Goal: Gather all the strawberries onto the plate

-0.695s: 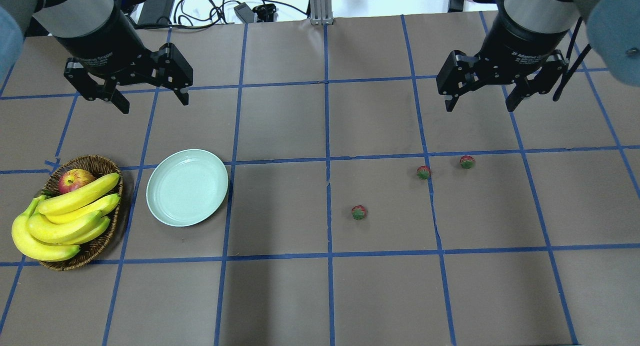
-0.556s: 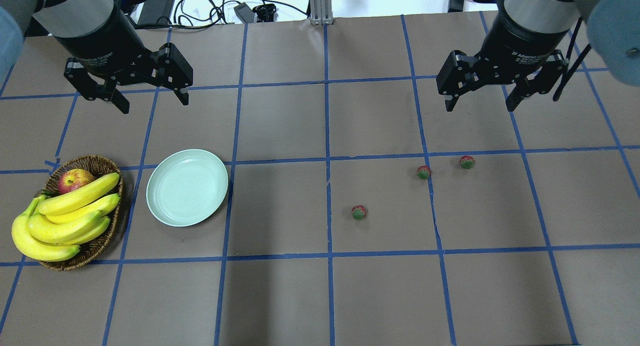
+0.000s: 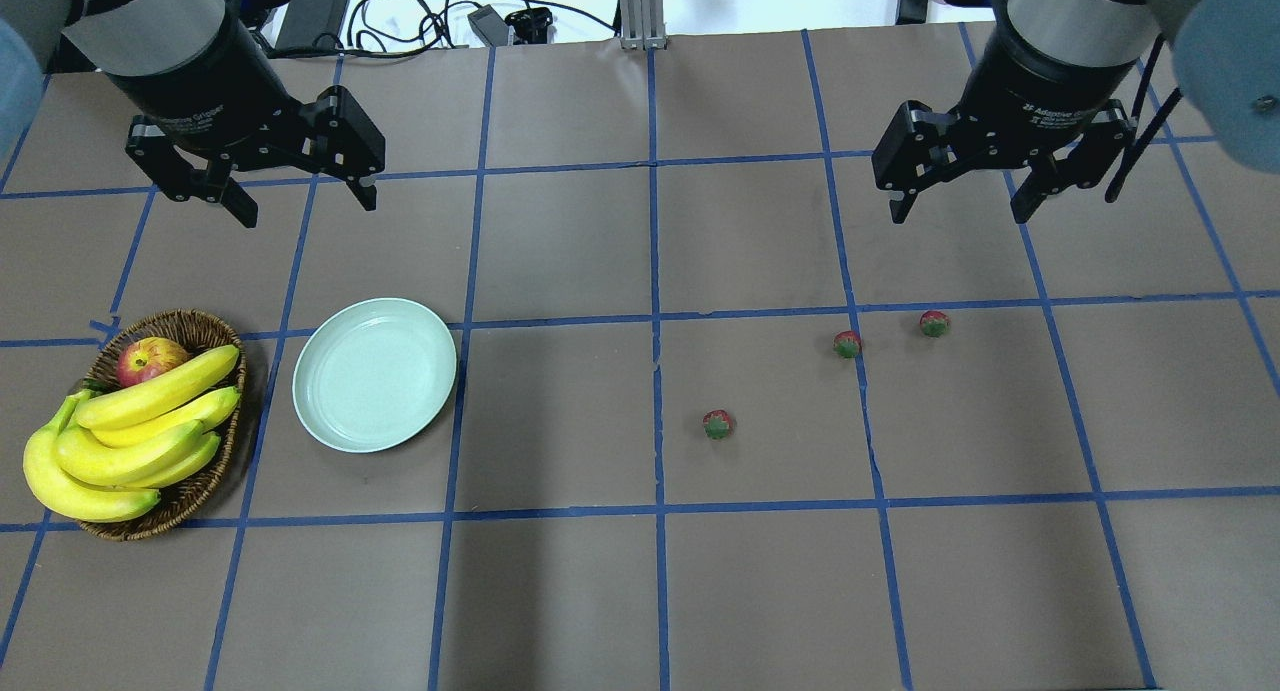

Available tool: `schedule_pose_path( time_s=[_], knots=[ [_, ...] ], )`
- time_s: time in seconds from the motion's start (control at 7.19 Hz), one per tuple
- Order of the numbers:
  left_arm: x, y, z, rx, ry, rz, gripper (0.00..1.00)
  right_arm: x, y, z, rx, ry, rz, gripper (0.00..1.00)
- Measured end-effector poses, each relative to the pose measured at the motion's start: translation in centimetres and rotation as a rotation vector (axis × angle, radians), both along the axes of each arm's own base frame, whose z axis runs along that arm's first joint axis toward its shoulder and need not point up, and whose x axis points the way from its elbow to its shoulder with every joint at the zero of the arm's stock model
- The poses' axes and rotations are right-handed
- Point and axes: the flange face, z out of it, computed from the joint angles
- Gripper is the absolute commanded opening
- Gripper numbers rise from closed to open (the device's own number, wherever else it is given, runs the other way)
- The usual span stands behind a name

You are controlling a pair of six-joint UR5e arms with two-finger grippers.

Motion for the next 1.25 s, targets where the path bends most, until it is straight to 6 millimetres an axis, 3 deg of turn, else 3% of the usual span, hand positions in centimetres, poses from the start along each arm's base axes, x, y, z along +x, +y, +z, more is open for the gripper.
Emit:
schedule_pose_path(
  time_s=[1.25],
  knots=[
    [0.0,0.1,0.1,-0.002,0.000,0.002,1.00,0.0,-0.1,-1.1,0.022,0.012,-0.004,1.00]
  ],
)
